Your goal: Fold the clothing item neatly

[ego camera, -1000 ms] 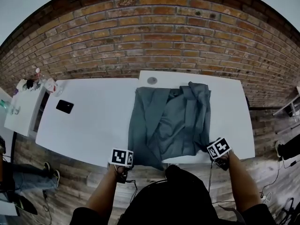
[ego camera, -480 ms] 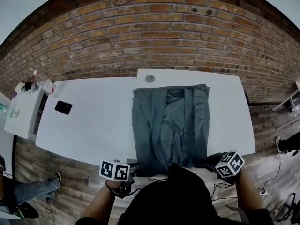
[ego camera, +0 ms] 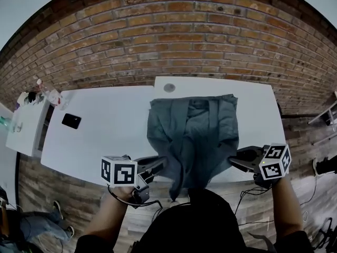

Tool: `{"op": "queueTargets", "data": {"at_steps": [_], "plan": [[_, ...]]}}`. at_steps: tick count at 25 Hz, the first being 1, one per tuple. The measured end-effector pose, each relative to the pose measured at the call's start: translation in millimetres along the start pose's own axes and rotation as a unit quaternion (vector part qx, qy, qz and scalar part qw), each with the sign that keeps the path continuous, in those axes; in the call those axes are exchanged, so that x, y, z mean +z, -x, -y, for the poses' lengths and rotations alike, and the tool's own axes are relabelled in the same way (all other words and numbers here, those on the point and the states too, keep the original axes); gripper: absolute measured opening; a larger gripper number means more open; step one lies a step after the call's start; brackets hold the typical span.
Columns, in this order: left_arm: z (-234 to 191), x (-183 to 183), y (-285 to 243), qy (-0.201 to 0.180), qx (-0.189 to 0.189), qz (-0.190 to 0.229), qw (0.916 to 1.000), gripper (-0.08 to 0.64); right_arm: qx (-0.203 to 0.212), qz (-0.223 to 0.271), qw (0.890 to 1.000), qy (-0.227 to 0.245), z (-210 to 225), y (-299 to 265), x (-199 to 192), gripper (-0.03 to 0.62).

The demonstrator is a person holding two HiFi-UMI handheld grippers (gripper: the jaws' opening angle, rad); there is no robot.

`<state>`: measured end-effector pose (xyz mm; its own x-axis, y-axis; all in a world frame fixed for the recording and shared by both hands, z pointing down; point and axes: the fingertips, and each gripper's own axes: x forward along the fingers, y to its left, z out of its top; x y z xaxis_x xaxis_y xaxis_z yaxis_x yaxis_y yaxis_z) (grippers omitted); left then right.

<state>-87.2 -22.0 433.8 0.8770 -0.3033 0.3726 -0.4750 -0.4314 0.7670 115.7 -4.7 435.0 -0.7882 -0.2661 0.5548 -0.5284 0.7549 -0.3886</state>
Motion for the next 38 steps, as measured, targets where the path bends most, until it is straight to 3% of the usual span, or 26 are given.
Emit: {"op": "queueTargets", "data": {"at_steps": [3,6,9,12,18,20,22,24,26,29,31,32,35,36,37,38], "plan": [[5.2,55.1,-12.8,0.0,-0.01,0.036,0.9993,0.015,-0.003,0.022,0.999,0.024,23.2,-5.3,43.4,0.043],[-8.4,112.9,-19.7,-0.012,0.02,0.075,0.9969,0.015,-0.022,0.04,0.999,0.028,62.2,-8.5,82.3,0.043],[-44.6,167.6,-21.3,-0.002,0.075,0.118,0.9901,0.015,-0.055,0.061,0.996,-0.016,122.5,-7.0,111.6,0.043],[-104.7,208.5,-23.5,0.027,0.156,0.14,0.9774,0.015,-0.106,0.078,0.987,-0.095,202.8,-0.8,122.6,0.043],[-227.2,236.1,-36.7,0.09,0.295,0.094,0.9467,0.015,-0.226,0.006,0.952,-0.208,351.6,6.0,75.4,0.043],[-259.2,226.8,-38.9,0.106,0.331,0.064,0.9355,0.015,-0.239,-0.021,0.945,-0.222,376.9,1.3,56.2,0.043],[-279.0,214.4,-43.0,0.111,0.346,0.033,0.9312,0.015,-0.238,-0.037,0.943,-0.23,391.3,-5.7,42.1,0.044],[-290.6,203.8,-46.3,0.101,0.347,0.004,0.9322,0.018,-0.223,-0.037,0.946,-0.233,397.8,-13.5,37.3,0.044],[-297.6,195.8,-46.6,0.083,0.345,-0.02,0.9349,0.104,-0.21,-0.025,0.95,-0.23,402.1,-19.2,39.0,0.052],[-299.5,194.9,-36.2,0.036,0.356,-0.036,0.9332,0.198,-0.233,0.0,0.951,-0.205,411.2,-14.5,51.7,0.185],[-297.9,203.5,-21.8,-0.014,0.384,-0.037,0.9223,0.226,-0.28,0.019,0.946,-0.165,415.6,-0.2,66.2,0.21],[-298.0,209.0,-12.3,-0.042,0.406,-0.037,0.9121,0.24,-0.308,0.032,0.94,-0.14,415.9,9.8,74.9,0.214],[-304.0,225.2,24.2,-0.119,0.482,-0.038,0.8673,0.254,-0.382,0.095,0.915,-0.091,409.8,44.2,101.0,0.224],[-303.8,228.3,33.0,-0.126,0.492,-0.034,0.8609,0.253,-0.392,0.116,0.908,-0.088,404.3,53.5,106.8,0.224],[-300.1,229.2,36.6,-0.124,0.488,-0.025,0.8637,0.253,-0.39,0.128,0.908,-0.087,395.9,58.7,109.6,0.224],[-292.1,227.7,34.1,-0.119,0.47,-0.017,0.8743,0.253,-0.377,0.127,0.913,-0.084,384.2,57.9,109.0,0.224]]}}
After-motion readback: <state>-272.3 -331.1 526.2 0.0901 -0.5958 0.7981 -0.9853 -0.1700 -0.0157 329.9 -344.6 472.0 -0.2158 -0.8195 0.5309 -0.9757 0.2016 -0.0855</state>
